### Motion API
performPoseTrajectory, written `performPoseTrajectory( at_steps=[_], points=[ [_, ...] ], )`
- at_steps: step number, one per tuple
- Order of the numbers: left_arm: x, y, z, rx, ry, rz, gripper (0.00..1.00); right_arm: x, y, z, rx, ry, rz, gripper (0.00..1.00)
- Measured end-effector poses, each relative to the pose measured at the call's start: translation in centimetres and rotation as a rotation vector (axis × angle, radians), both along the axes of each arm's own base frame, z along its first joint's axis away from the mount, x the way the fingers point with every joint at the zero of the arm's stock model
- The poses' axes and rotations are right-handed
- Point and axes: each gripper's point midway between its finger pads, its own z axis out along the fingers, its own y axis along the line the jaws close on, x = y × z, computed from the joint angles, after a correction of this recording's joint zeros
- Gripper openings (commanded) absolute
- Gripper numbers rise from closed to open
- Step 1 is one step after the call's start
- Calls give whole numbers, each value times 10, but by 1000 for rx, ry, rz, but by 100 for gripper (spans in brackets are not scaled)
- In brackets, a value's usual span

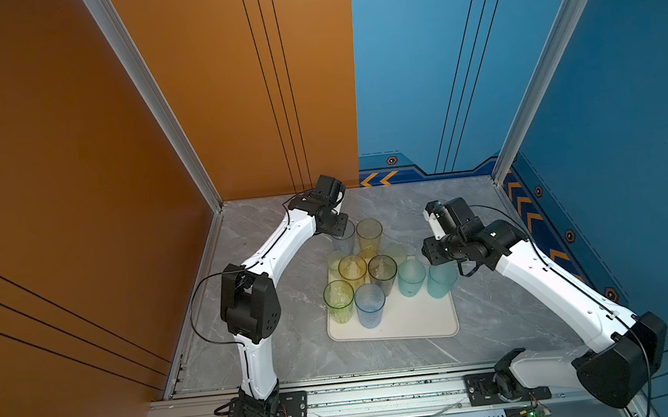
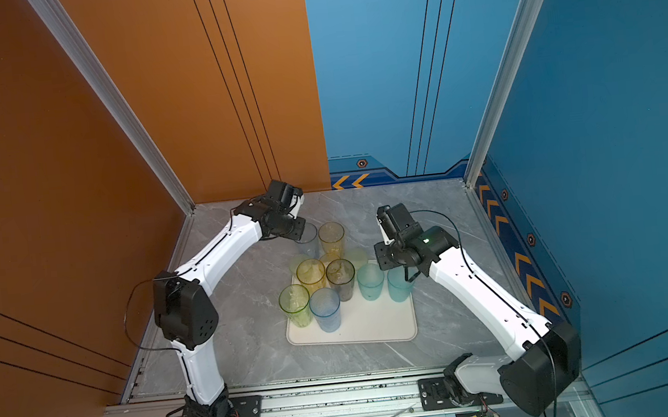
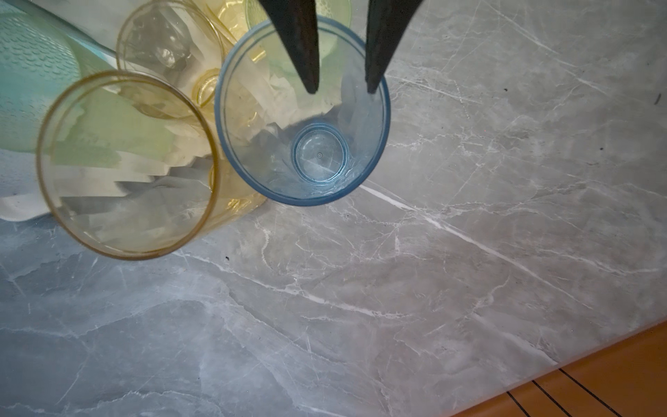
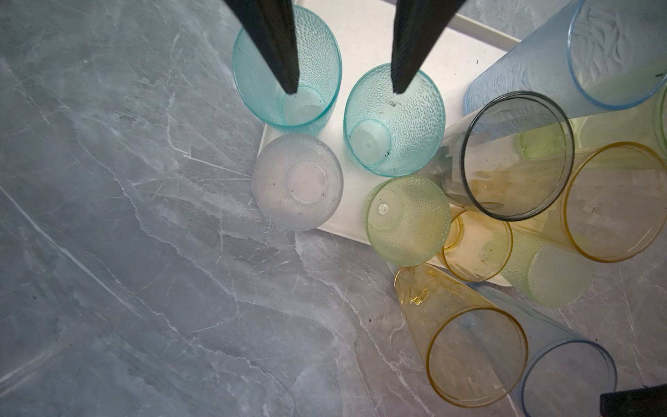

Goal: Place the glasses into the tray

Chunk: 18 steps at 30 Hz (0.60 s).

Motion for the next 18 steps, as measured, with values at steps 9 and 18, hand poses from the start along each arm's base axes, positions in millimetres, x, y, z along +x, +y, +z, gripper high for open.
performPoseTrajectory(
  at_steps=[9,18],
  points=[
    [4,10,4,15,-16,20,27,0,0,0,0,0,0,42],
    [7,16,3,17,-13,33,26,0,0,0,0,0,0,42]
  ],
)
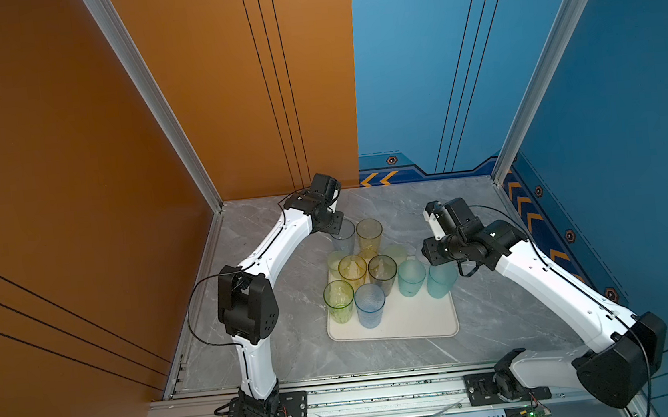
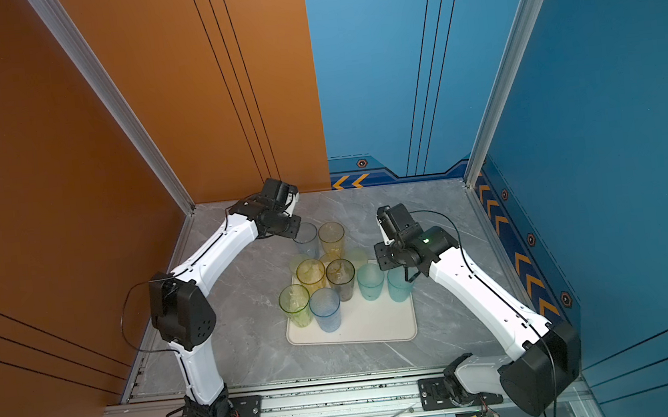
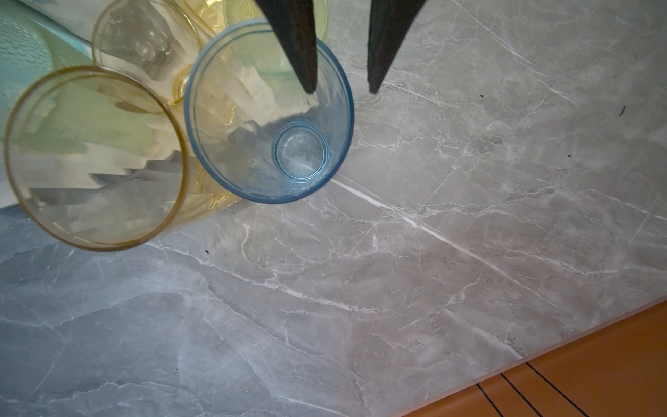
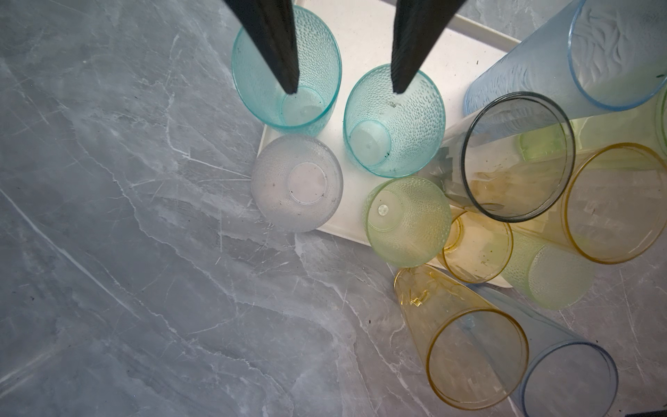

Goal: Place the glasses into the tray
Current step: 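Lower the left gripper and close it on the pale blue cup's rim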

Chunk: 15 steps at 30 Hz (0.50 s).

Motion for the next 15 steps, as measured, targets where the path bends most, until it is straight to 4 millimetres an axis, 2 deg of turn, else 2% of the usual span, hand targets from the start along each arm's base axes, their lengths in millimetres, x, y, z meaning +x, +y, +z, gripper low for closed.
performPoseTrajectory(
  at_steps=[9,15],
  points=[
    [3,0,-21,18,41,2,25,0,0,0,0,0,0,42],
    [4,3,-25,22,50,9,23,0,0,0,0,0,0,42]
  ],
)
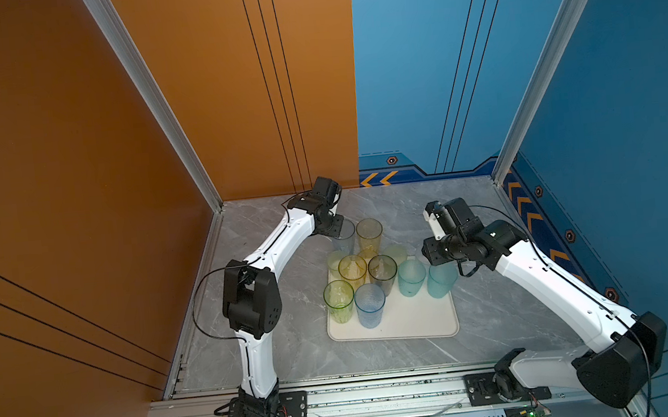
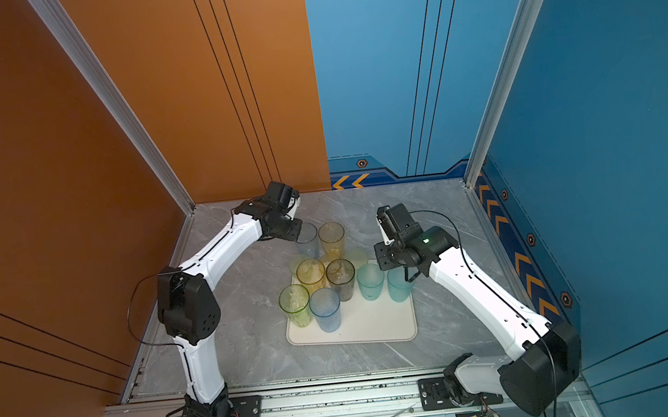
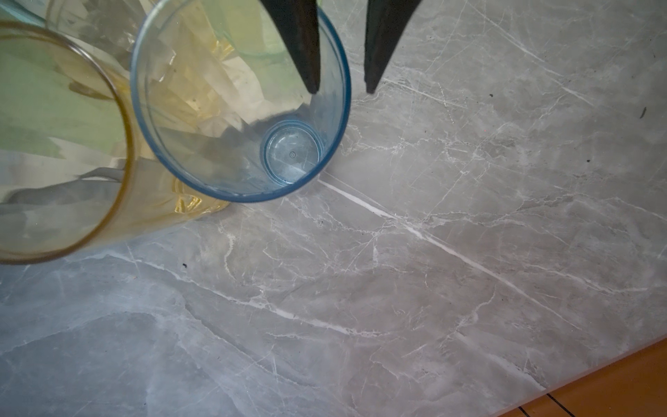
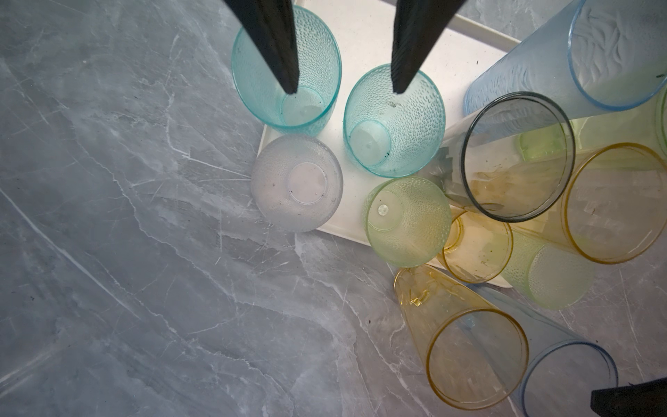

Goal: Place the glasses into the tray
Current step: 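Lower the left gripper and close it on the pale blue cup's rim, then lift the pale blue cup with the left gripper and carry it over the tray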

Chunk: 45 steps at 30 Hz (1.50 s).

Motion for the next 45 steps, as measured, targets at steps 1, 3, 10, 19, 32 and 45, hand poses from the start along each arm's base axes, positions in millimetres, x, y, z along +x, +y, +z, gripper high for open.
performPoseTrajectory(
  at_steps=[1,3,10,19,32,45],
  points=[
    [1,1,0,0,0,1,23,0,0,0,0,0,0,42],
    [2,1,-3,2,6,0,22,0,0,0,0,0,0,42],
    [4,-1,-17,7,34,-5,18,0,0,0,0,0,0,42],
    [6,-2,-13,-7,30,-11,2,1,1,-4,-2,13,3,42],
    [0,14,-3,17,4,17,0,2,4,-9,22,11,3,41],
    [-57,42,130,-76,-316,25,0,-9,-2,-7,75,-45,-48,41]
  ],
)
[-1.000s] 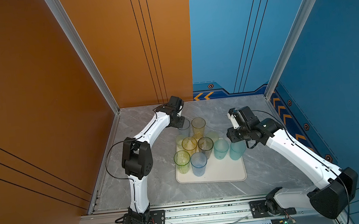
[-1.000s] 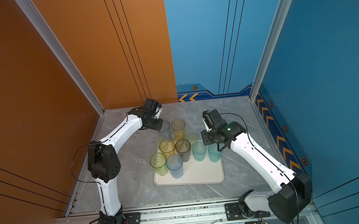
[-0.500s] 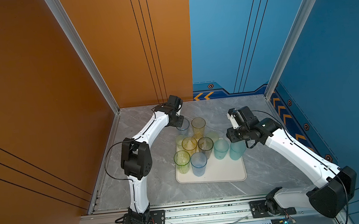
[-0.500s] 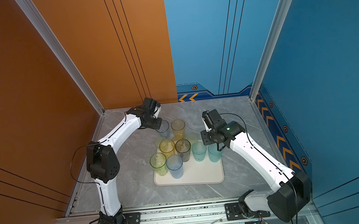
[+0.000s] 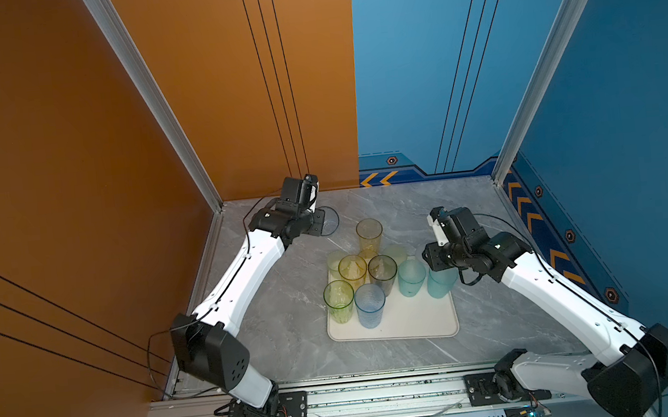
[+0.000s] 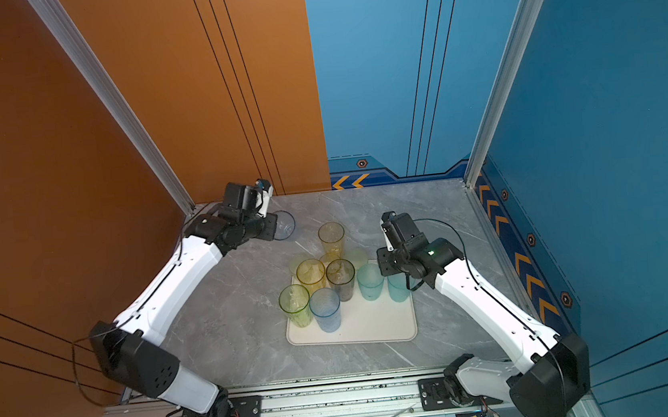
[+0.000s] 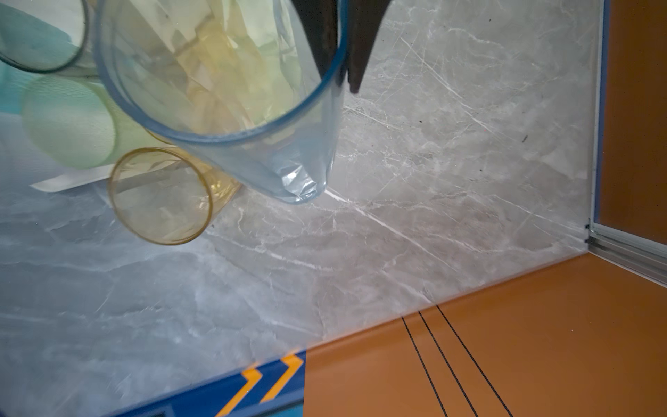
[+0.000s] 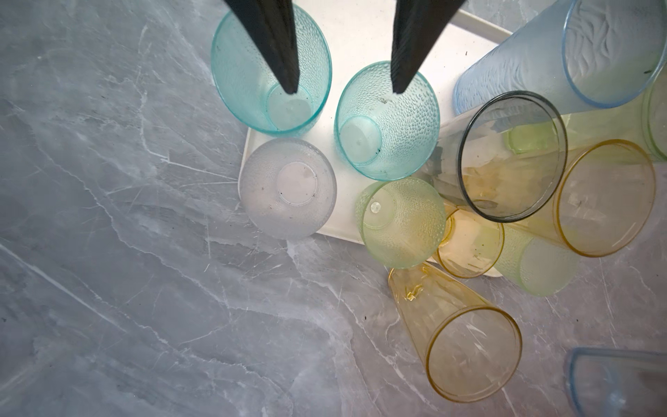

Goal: Place the glasses into the tray
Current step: 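Lift the pale blue cup with the left gripper and carry it over the tray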

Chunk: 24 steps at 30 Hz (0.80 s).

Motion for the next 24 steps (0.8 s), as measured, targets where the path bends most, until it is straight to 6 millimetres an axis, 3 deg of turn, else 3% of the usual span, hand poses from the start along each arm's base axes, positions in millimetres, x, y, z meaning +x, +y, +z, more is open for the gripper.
performPoseTrajectory(
  at_steps=[7,12,17,24],
  points=[
    [-66,-13,64,-63,-162,-115,0,-8,-15,9,13,-67,-66,41],
    [-117,-40,89,-115,-224,-259,0,-13,-25,15,23,-99,-110,41],
    [-163,-84,85,-115,-194,-453,0,-13,-32,22,30,-124,-148,41],
    [-210,-159,45,15,-46,-713,0,-12,-38,23,25,-125,-179,41]
  ],
)
